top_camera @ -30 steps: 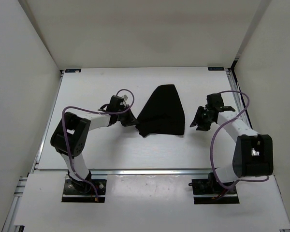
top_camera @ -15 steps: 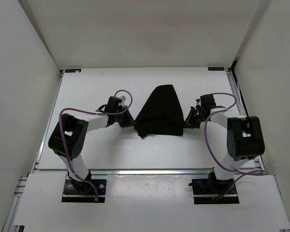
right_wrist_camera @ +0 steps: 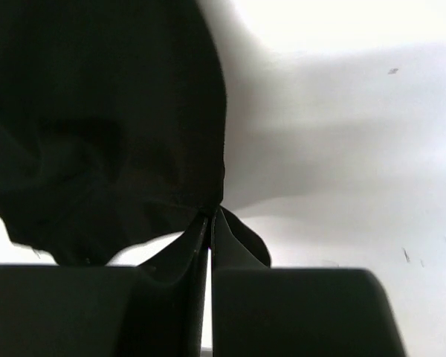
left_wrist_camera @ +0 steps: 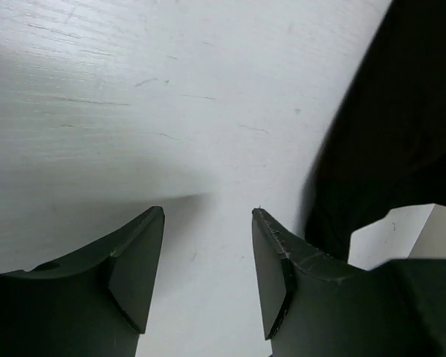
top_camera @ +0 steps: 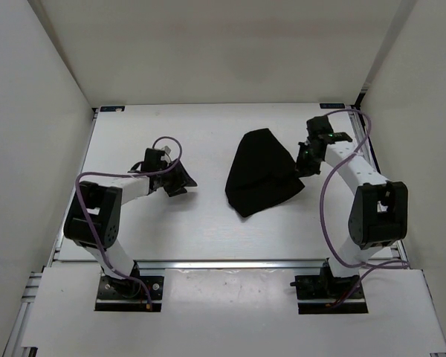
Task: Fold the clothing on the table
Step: Flatten the skirt out
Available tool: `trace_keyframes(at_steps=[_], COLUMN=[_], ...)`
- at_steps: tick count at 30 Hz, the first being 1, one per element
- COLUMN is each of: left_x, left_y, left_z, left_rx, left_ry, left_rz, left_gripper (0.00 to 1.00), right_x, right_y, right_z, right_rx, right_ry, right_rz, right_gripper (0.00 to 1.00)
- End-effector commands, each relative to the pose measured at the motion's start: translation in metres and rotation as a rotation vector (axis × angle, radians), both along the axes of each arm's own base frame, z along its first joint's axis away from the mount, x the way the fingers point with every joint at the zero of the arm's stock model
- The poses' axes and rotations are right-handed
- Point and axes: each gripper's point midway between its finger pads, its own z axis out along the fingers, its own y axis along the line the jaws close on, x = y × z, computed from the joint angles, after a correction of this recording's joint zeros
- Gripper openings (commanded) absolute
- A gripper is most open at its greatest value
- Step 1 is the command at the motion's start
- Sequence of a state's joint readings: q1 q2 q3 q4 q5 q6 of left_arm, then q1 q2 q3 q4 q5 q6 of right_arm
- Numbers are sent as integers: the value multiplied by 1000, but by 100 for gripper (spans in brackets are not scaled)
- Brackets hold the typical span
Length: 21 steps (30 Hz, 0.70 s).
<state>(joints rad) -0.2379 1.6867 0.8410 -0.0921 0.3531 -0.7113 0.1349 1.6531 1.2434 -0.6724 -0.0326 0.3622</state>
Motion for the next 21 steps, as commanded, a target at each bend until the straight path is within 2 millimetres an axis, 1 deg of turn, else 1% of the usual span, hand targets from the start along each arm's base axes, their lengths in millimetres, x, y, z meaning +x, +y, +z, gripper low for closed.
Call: trace_keyframes(at_steps=[1, 2, 3, 4, 5, 6, 7, 8, 9, 10, 11, 12, 13, 14, 15, 16, 17, 18, 19, 20, 21], left_x=[-4, -7, -13, -20, -26, -33, -44, -45, -52, -56, -54, -56, -54, -55, -52, -52, -51, -54, -53, -53, -56], left_y=[-4, -9, -16, -22, -31, -42, -55, -62, -74, -83, -88, -95, -101, -104, -109, -113, -115, -116, -116, -112, -113], left_z=[23, 28, 31, 32, 35, 38, 38, 46, 45, 45, 48, 46, 48, 49, 53, 56, 57, 56, 59, 55, 53], left_rx=[-30, -57, -73, -88, -90, -97, -114, -143, -161, -165, -173, -164, -161, -168, -173, -181, -187, -189, -187, -178, -178], left_ry=[-67, -68, -66, -53, -52, -45, -36, -37, -18, -21, -19, -16, -21, -15, -28, -31, -32, -25, -28, -24, -15], left_rz=[-28, -29, -54, -64, -88, -108, -147, -143, -163, -178, -180, -189, -192, -196, -190, -191, -187, -189, -188, -178, -176], left_gripper=[61, 61, 61, 62, 68, 68, 69, 69, 69, 69, 68, 67, 68, 67, 67, 67, 67, 67, 67, 67, 67], right_x=[-8, -4, -9, -10, -12, -14, -17, -19, -18, -17, -19, -24, -22, -27, -27, -25, -22, -17, -20, -13, -14], right_y=[5, 11, 14, 14, 14, 12, 8, 1, 0, -2, -1, -6, -9, -11, -17, -20, -19, -15, -15, -8, -3], right_z=[22, 18, 9, 9, 3, 0, -4, 2, 7, 13, 13, 14, 15, 7, 0, -6, -16, -25, -37, -42, -50], right_rx=[-133, -159, -180, -193, -221, -241, -284, -323, -338, -347, -347, -337, -323, -313, -307, -301, -282, -248, -233, -202, -178], right_ry=[21, 32, 79, 95, 123, 141, 164, 155, 134, 108, 101, 100, 84, 96, 94, 90, 70, 45, 61, 37, 44], right_rz=[67, 88, 104, 112, 126, 117, 121, 107, 100, 100, 110, 97, 87, 88, 75, 69, 88, 103, 100, 119, 116], right_gripper=[0, 0, 0, 0, 6, 17, 22, 25, 28, 32, 35, 36, 36, 36, 36, 29, 27, 21, 15, 11, 8])
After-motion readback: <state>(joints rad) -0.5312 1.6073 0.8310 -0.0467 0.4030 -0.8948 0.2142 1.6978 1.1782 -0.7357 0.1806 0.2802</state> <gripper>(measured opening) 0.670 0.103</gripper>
